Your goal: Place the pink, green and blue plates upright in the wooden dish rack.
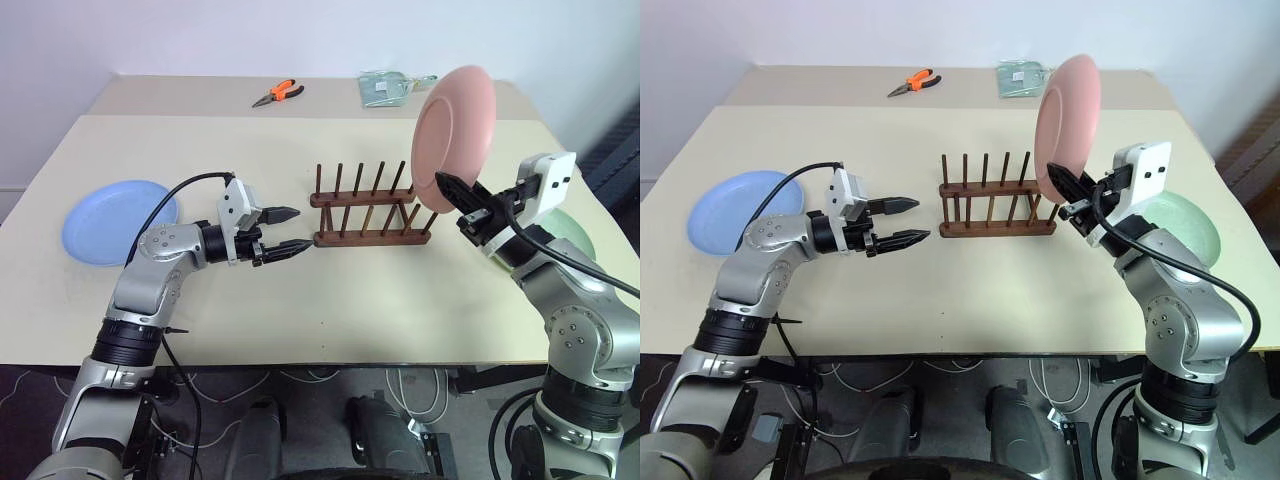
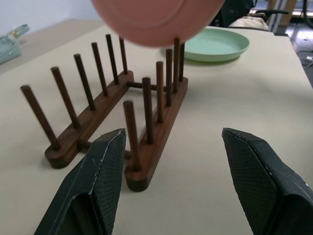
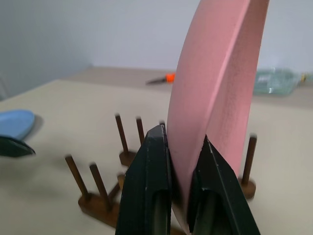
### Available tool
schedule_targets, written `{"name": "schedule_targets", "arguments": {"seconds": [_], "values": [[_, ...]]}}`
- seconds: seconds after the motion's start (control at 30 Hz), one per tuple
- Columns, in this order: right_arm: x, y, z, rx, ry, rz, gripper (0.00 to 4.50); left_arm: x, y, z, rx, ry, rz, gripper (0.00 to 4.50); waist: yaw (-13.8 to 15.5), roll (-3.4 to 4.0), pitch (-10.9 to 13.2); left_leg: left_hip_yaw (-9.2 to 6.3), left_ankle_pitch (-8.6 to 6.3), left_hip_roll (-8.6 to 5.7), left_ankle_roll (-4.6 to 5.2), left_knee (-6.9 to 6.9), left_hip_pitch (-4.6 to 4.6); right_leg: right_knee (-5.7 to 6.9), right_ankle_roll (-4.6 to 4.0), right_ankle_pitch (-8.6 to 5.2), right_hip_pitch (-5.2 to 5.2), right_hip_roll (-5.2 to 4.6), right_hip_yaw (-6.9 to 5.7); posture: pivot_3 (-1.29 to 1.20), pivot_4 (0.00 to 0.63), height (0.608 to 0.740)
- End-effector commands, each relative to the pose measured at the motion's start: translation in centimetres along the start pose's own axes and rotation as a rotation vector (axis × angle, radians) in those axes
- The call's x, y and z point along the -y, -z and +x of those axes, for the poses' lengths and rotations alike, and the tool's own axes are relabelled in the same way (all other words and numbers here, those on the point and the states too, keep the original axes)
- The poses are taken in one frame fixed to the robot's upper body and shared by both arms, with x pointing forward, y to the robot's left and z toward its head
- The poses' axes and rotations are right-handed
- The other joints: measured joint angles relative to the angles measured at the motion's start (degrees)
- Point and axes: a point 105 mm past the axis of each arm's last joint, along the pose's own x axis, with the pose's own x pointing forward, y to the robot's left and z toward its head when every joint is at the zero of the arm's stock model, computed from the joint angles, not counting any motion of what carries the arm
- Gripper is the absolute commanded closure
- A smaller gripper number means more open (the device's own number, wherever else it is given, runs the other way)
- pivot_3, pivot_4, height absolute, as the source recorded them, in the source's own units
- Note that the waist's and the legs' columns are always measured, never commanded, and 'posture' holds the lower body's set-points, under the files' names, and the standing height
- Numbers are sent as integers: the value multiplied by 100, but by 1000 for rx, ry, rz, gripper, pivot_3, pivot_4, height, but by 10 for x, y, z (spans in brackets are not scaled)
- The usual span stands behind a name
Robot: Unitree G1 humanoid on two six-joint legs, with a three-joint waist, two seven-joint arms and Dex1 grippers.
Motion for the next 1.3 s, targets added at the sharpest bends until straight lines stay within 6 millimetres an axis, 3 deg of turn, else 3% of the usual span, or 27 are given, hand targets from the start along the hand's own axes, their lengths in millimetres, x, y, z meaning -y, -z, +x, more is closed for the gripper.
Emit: {"name": "schedule_targets", "arguments": {"seconds": [0.03, 0.2, 0.3, 0.4, 0.57, 0.7, 0.93, 1.03, 1.2, 1.3], "values": [[-1, -6, -2, 23, -24, -2, 4500, 4, -8, 2, 14, 12, 36, 1315, 0, 0, 0, 0, 0, 0, 0, 0, 0, 0, 0, 0, 0, 1, 0, 0, 150, 732], [6, -1, -1, 9, -6, 17, 2358, 9, -3, 6, 3, 24, 33, 1274, -6, 0, 0, -1, 0, 1, 0, 0, 1, 1, 0, 0, -1, 3, 0, 0, 150, 732], [9, -9, -3, -13, 14, -198, 926, 18, 0, 16, 6, 57, 24, 1274, -1, 6, 3, 0, 0, 0, 0, 0, 0, 1, 0, 0, -1, 3, 2, 0, 150, 732], [10, -7, -17, -79, -6, -348, 926, 21, -1, 26, 30, 51, 29, 1274, 58, 5, 3, 0, 0, -2, 0, 2, -3, -3, 2, -2, 0, 1, 2, 0, 150, 732], [22, 8, -64, -252, -4, -452, 926, 28, -1, 41, 60, 57, 51, 1274, 41, 4, 1, -1, -4, -3, 6, 5, -6, -5, 7, -4, 2, 1, 2, 0, 150, 732], [55, 43, -96, -495, 106, -609, 926, 36, 0, 47, 71, 95, 41, 1274, -4, 5, 0, 3, -4, -2, 7, 8, 5, -2, 5, -4, 5, 3, 7, 0, 150, 732], [123, 85, -117, -758, 301, -902, 926, 41, 3, 54, 64, 148, 46, 1274, -5, 11, -3, 11, -4, -1, 7, 13, 8, -2, -4, 0, 3, 6, 16, 0, 150, 732], [142, 90, -116, -775, 347, -991, 1747, 44, 3, 54, 65, 167, 47, 1274, 0, 13, -4, 13, -4, -3, 7, 15, 8, -2, -3, 0, 4, 6, 19, 0, 150, 732], [147, 90, -111, -745, 357, -996, 4330, 43, 5, 49, 60, 140, 29, 1274, 20, 15, -5, 11, -4, -3, 7, 13, 6, -2, 0, -1, 4, 7, 20, 0, 150, 732], [145, 79, -105, -696, 361, -1055, 4428, 39, 8, 45, 51, 112, 30, 1274, 16, 17, -6, 10, -4, -3, 7, 14, 6, -2, 1, 0, 6, 8, 21, 0, 150, 732]]}}
